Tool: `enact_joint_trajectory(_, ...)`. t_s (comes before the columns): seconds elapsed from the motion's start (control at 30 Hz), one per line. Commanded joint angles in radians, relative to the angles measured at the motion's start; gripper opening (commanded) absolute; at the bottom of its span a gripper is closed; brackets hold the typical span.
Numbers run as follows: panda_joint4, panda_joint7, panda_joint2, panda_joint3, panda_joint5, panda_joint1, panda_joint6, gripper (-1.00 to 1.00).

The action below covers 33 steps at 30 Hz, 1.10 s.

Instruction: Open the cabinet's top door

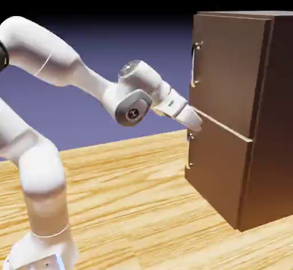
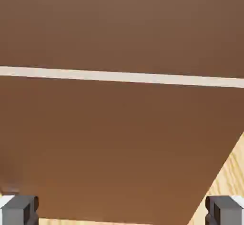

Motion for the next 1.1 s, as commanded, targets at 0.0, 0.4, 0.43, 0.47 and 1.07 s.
enact_joint_trajectory(0.0,0.010,-0.030,-0.007,0.018,0.044,-0.015,0.001,0.00)
enact_joint_trajectory(0.4,0.126,-0.384,-0.084,0.228,0.566,-0.194,0.008,0.00)
enact_joint_trajectory(0.43,0.136,-0.413,-0.091,0.246,0.609,-0.209,0.009,0.00)
enact_joint_trajectory(0.47,0.146,-0.443,-0.097,0.263,0.653,-0.224,0.009,0.00)
enact_joint_trajectory(1.07,0.321,-0.974,-0.214,0.579,1.435,-0.492,0.021,0.00)
